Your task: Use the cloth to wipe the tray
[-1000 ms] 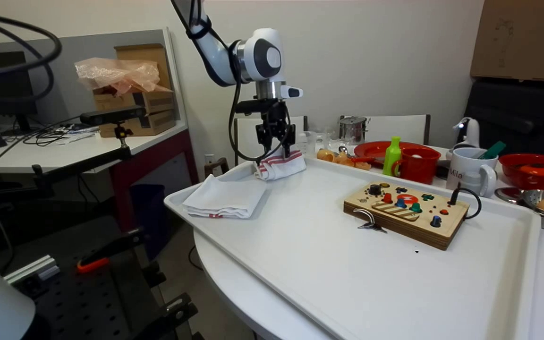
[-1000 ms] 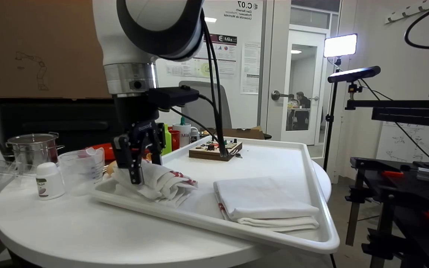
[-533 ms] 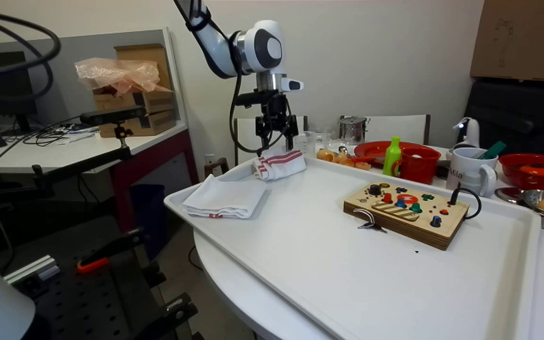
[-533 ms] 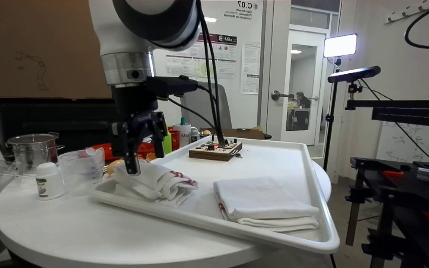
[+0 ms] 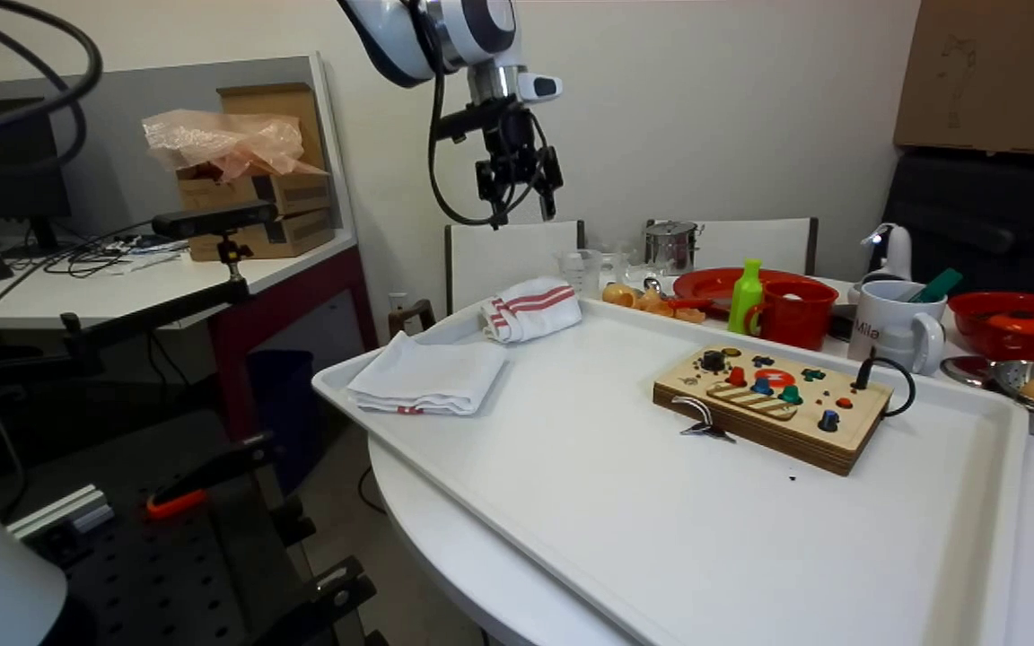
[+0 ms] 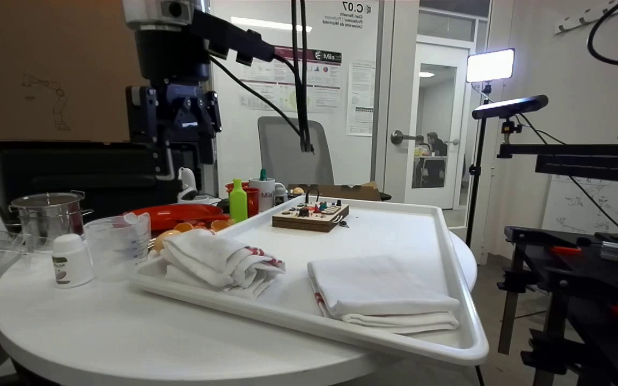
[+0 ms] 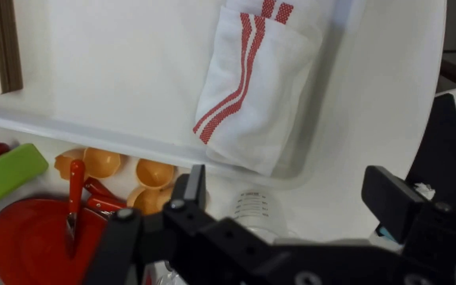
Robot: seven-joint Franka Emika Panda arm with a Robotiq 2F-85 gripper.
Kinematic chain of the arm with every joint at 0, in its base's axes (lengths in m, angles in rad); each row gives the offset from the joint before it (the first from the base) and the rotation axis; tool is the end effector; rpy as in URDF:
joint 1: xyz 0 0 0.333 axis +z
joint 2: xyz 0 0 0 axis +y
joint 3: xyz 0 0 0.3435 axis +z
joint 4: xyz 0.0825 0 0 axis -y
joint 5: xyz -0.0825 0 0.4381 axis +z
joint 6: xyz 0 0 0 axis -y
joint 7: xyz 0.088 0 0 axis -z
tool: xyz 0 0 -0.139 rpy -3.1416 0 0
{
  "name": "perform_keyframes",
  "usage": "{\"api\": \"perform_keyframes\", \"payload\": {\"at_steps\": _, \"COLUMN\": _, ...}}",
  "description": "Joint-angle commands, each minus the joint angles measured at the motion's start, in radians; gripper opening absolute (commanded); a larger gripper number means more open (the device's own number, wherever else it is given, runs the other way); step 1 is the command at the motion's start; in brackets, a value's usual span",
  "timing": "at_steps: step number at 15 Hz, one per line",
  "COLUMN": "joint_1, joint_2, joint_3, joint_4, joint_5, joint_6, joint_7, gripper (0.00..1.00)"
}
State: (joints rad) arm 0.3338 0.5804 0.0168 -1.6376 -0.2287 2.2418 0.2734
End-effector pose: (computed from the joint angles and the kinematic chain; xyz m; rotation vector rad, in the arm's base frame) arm 0.7078 0.2445 0.2409 2.9665 0.3197 0.1131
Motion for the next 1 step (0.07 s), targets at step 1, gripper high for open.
{"api": "perform_keyframes", "payload": {"at_steps": 1, "joint_1": -0.007, "joint_2": 0.000, "joint_3": 0.010, "joint_4": 0.004, "joint_5": -0.006, "joint_6": -0.004, "joint_7": 0.004, "gripper": 1.00}}
